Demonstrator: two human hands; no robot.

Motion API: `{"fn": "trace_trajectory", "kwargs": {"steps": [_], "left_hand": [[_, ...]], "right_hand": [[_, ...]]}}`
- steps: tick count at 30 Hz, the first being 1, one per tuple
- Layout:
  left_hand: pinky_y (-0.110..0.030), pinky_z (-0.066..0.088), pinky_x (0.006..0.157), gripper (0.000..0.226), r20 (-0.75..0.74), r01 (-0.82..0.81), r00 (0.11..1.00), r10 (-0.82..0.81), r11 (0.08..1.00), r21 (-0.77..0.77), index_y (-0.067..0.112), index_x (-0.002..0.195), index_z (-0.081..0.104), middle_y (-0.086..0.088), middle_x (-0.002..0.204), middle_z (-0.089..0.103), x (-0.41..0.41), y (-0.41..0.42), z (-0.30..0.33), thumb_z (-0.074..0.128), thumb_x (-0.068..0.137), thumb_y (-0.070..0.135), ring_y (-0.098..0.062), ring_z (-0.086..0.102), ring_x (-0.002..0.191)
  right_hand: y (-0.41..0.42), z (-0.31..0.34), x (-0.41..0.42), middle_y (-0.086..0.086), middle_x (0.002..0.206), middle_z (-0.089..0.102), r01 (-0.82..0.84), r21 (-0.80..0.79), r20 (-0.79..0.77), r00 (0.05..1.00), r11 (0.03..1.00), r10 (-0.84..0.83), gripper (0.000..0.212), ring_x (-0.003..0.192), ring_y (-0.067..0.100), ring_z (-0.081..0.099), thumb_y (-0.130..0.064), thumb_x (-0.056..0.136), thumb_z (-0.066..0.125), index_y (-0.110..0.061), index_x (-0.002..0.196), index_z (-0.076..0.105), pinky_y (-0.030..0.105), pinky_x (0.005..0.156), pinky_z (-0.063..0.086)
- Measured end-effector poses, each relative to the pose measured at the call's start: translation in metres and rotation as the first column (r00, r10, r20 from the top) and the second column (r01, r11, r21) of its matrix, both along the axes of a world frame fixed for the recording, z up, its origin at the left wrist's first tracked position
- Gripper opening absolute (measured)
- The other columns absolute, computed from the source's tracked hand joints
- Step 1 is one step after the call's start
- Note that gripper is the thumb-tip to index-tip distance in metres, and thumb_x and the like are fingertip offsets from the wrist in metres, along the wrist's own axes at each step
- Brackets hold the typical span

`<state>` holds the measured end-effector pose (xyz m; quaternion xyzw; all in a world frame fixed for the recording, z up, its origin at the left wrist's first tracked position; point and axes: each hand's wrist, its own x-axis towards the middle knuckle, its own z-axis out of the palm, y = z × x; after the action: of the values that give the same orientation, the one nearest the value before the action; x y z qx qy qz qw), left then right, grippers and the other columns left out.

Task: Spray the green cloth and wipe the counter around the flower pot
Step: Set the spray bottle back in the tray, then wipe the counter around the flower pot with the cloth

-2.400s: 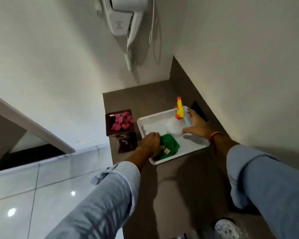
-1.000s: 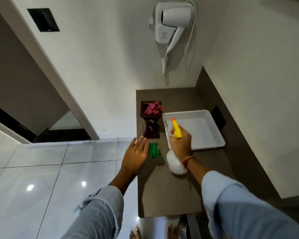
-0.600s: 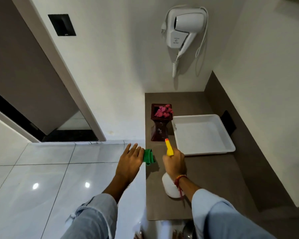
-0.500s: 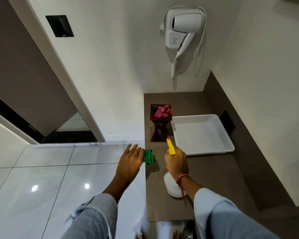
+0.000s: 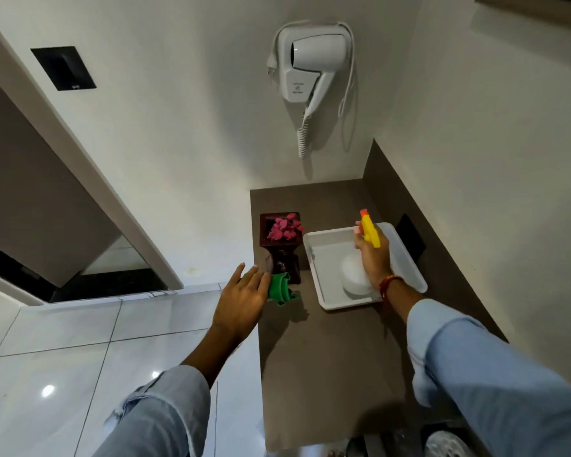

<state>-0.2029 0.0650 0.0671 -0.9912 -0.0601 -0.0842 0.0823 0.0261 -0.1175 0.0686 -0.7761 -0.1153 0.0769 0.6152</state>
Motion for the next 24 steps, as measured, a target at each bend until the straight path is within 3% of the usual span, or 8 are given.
{"fn": "trace_trajectory", "kwargs": {"steps": [5,9,12,16,18,20,22,24], "left_hand": [[-0.054,0.047,0.104,0.053,0.024,0.044,0.999,-0.043,0.999,-0.021,0.000,0.119,0.066,-0.022,0.114,0.071,0.012,0.003,-0.007,0.084,0.071,0.012,-0.038,0.068,0.108],[-0.052,0.049,0.101,0.051,0.011,0.029,1.000,-0.029,0.998,-0.061,0.002,0.123,0.063,-0.018,0.116,0.071,0.019,0.008,-0.005,0.079,0.077,0.016,-0.035,0.068,0.105],[-0.048,0.049,0.099,0.047,0.011,0.030,1.000,-0.029,0.997,-0.065,0.003,0.128,0.060,-0.018,0.118,0.070,0.022,0.013,-0.001,0.072,0.085,0.019,-0.034,0.067,0.105],[-0.046,0.049,0.096,0.050,0.024,0.050,0.999,-0.048,0.991,-0.121,0.005,0.129,0.059,-0.015,0.116,0.070,0.025,0.015,0.005,0.070,0.086,0.028,-0.032,0.067,0.100],[-0.043,0.048,0.092,0.051,0.039,0.064,0.998,-0.056,0.973,-0.223,0.008,0.130,0.055,-0.013,0.113,0.070,0.027,0.016,0.008,0.063,0.086,0.034,-0.030,0.066,0.097],[-0.035,0.047,0.081,0.043,0.101,0.127,0.990,-0.099,0.931,-0.343,0.009,0.125,0.054,-0.011,0.104,0.071,0.029,0.017,0.009,0.056,0.089,0.034,-0.028,0.066,0.086],[-0.027,0.047,0.070,0.036,0.123,0.156,0.986,-0.111,0.869,-0.469,0.013,0.120,0.053,-0.007,0.098,0.071,0.032,0.016,0.012,0.051,0.094,0.038,-0.022,0.065,0.078],[-0.022,0.047,0.066,0.036,0.091,0.120,0.993,-0.081,0.791,-0.600,0.017,0.119,0.049,-0.003,0.098,0.071,0.038,0.015,0.015,0.045,0.098,0.047,-0.014,0.063,0.075]], "right_hand": [[-0.003,-0.024,0.010,0.013,0.143,0.054,0.023,-0.045,-0.030,0.999,0.999,-0.025,0.049,0.128,0.029,0.054,-0.026,0.103,0.047,-0.017,0.149,0.037,0.034,0.105,0.042],[-0.005,-0.043,0.008,0.013,0.135,0.060,0.043,-0.017,-0.081,0.996,0.999,-0.045,0.048,0.120,0.028,0.060,-0.031,0.101,0.050,-0.019,0.146,0.043,0.047,0.107,0.047],[-0.006,-0.042,0.007,0.011,0.137,0.059,0.032,-0.062,-0.103,0.994,0.998,-0.038,0.052,0.123,0.027,0.057,-0.034,0.096,0.060,-0.018,0.143,0.046,0.046,0.109,0.045],[-0.010,-0.047,-0.046,0.013,0.122,0.057,0.336,-0.356,-0.013,0.931,0.872,-0.364,0.074,0.114,0.034,0.055,-0.054,0.065,0.083,-0.017,0.120,0.051,0.048,0.094,0.051],[0.002,-0.054,-0.086,0.005,0.113,0.058,0.126,-0.191,-0.124,0.981,0.974,-0.151,0.069,0.104,0.028,0.060,-0.037,0.062,0.090,-0.021,0.116,0.049,0.034,0.080,0.055],[0.020,-0.050,-0.111,0.005,0.124,0.059,-0.244,0.177,-0.391,0.871,0.953,0.296,0.082,0.114,0.026,0.061,-0.015,0.064,0.090,-0.023,0.132,0.044,0.041,0.094,0.055],[0.035,-0.041,-0.116,0.010,0.131,0.062,-0.266,0.565,-0.490,0.653,0.781,0.577,0.081,0.124,0.028,0.058,-0.012,0.068,0.086,-0.016,0.139,0.046,0.048,0.109,0.044],[0.044,-0.031,-0.112,0.015,0.127,0.063,-0.136,0.712,-0.509,0.575,0.689,0.640,0.065,0.124,0.033,0.057,-0.016,0.076,0.079,-0.009,0.135,0.053,0.050,0.108,0.043]]}}
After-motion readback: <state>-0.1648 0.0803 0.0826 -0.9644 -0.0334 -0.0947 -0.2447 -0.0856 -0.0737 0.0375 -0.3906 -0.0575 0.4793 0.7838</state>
